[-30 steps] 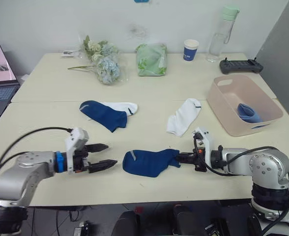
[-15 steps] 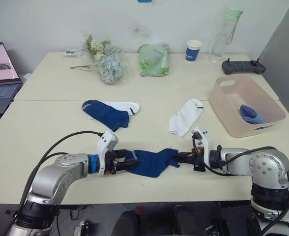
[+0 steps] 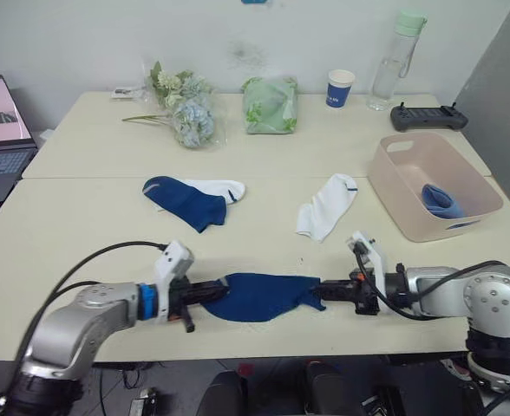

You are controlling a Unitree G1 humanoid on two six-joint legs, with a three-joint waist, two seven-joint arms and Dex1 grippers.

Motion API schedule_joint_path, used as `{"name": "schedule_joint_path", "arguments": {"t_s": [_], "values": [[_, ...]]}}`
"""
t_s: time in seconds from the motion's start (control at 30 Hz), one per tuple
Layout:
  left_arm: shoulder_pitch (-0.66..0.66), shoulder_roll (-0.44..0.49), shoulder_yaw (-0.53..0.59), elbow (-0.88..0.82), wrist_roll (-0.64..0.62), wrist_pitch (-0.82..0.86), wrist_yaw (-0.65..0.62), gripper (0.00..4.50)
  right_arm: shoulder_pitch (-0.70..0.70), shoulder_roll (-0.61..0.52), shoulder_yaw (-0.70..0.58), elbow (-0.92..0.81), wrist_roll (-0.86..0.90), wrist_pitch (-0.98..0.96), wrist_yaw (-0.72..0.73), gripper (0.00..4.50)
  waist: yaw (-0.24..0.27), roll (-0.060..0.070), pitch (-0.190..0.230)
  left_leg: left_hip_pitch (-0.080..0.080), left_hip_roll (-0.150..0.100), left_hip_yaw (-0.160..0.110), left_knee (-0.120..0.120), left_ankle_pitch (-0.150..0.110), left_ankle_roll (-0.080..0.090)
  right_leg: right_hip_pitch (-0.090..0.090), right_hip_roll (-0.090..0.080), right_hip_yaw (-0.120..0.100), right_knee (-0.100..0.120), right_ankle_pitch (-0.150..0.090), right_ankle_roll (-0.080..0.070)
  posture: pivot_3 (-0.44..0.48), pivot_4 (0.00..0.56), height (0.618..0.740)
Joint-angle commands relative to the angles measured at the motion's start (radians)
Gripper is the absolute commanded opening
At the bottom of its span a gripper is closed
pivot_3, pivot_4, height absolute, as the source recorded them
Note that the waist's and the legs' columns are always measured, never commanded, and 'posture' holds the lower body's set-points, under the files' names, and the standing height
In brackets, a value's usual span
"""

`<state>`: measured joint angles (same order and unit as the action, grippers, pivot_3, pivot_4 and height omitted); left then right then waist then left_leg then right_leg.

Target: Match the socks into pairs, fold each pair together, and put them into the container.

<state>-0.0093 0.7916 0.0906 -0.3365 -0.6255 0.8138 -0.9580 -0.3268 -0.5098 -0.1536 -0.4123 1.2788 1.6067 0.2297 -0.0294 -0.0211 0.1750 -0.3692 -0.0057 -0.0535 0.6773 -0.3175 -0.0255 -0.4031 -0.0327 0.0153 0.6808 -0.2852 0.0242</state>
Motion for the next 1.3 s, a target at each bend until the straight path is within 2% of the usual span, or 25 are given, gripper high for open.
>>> {"name": "schedule_joint_path", "arguments": {"t_s": [0.03, 0.2, 0.43, 0.7, 0.73, 0.83, 0.93, 1.07, 1.17, 1.3], "values": [[0.041, 0.051, 0.017, -0.045, -0.015, -0.016, -0.057, 0.01, 0.038, -0.001, 0.022, -0.006, 0.146, 0.008, -0.097, 0.00, 0.000, 0.000, 0.000, 0.000, 0.000, 0.000, 0.000, 0.000, 0.000, 0.000, 0.000, 0.000, 0.000, 0.000, 0.000, 0.000, 0.150, 0.740], [0.079, 0.057, -0.054, -0.065, 0.016, -0.016, -0.035, 0.01, 0.061, -0.037, 0.071, 0.023, 0.234, -0.014, -0.221, 0.00, 0.000, 0.000, 0.000, 0.000, -0.001, 0.000, 0.000, 0.000, 0.000, 0.001, 0.000, 0.001, 0.000, 0.000, 0.000, 0.000, 0.150, 0.740], [0.111, -0.014, -0.033, -0.018, 0.058, -0.104, 0.031, 0.01, -0.002, -0.050, 0.150, 0.135, 0.340, -0.139, -0.435, 0.00, 0.000, 0.000, 0.000, 0.000, 0.000, 0.000, 0.000, 0.000, 0.000, 0.000, 0.000, 0.001, 0.000, 0.000, 0.000, 0.000, 0.150, 0.740], [0.131, -0.043, -0.043, 0.042, 0.116, -0.210, 0.059, 0.01, -0.059, -0.100, 0.195, 0.143, 0.295, -0.195, -0.499, 0.00, 0.001, 0.000, 0.000, 0.000, 0.000, 0.000, 0.000, 0.000, 0.000, 0.001, 0.000, 0.000, 0.000, 0.000, 0.000, 0.000, 0.150, 0.740], [0.129, -0.048, -0.045, 0.046, 0.119, -0.218, 0.064, 0.00, -0.062, -0.103, 0.194, 0.142, 0.277, -0.202, -0.502, 0.24, 0.001, 0.000, 0.000, 0.000, 0.000, 0.000, 0.000, 0.000, 0.000, 0.001, 0.000, 0.000, 0.000, 0.000, 0.000, 0.000, 0.150, 0.740], [0.124, -0.063, -0.051, 0.062, 0.147, -0.253, 0.081, 0.00, -0.069, -0.121, 0.188, 0.149, 0.289, -0.207, -0.483, 0.99, 0.002, 0.000, 0.000, 0.000, 0.000, 0.000, 0.000, 0.000, 0.000, 0.001, 0.000, 0.000, 0.000, 0.000, 0.000, 0.000, 0.150, 0.740], [0.116, -0.074, -0.047, 0.056, 0.175, -0.285, 0.105, 0.00, -0.088, -0.177, 0.182, 0.093, 0.240, -0.208, -0.390, 2.03, 0.003, 0.000, 0.000, 0.001, 0.000, 0.000, 0.000, 0.000, 0.000, 0.002, 0.000, 0.000, 0.000, 0.000, 0.000, 0.000, 0.150, 0.740], [0.082, -0.089, -0.049, 0.063, 0.197, -0.312, 0.126, 0.00, -0.091, -0.250, 0.168, 0.006, 0.139, -0.250, -0.242, 2.03, 0.003, 0.000, 0.000, 0.001, 0.000, 0.000, 0.000, 0.000, 0.001, 0.002, 0.000, 0.000, 0.000, 0.000, 0.000, 0.000, 0.150, 0.740], [0.042, -0.106, -0.053, 0.052, 0.229, -0.342, 0.159, 0.00, -0.017, -0.340, 0.171, -0.151, -0.032, -0.376, -0.078, 2.03, 0.004, 0.000, 0.000, 0.000, 0.000, -0.002, 0.000, 0.000, 0.001, 0.002, 0.001, -0.001, -0.001, 0.000, 0.000, 0.000, 0.150, 0.740], [-0.002, -0.125, -0.061, 0.056, 0.261, -0.358, 0.192, 0.00, 0.120, -0.327, 0.174, -0.250, -0.144, -0.483, -0.029, 2.03, 0.008, -0.001, -0.001, -0.002, 0.000, -0.003, 0.000, 0.000, 0.001, 0.001, 0.001, -0.002, -0.002, 0.000, 0.001, 0.000, 0.150, 0.740]]}}
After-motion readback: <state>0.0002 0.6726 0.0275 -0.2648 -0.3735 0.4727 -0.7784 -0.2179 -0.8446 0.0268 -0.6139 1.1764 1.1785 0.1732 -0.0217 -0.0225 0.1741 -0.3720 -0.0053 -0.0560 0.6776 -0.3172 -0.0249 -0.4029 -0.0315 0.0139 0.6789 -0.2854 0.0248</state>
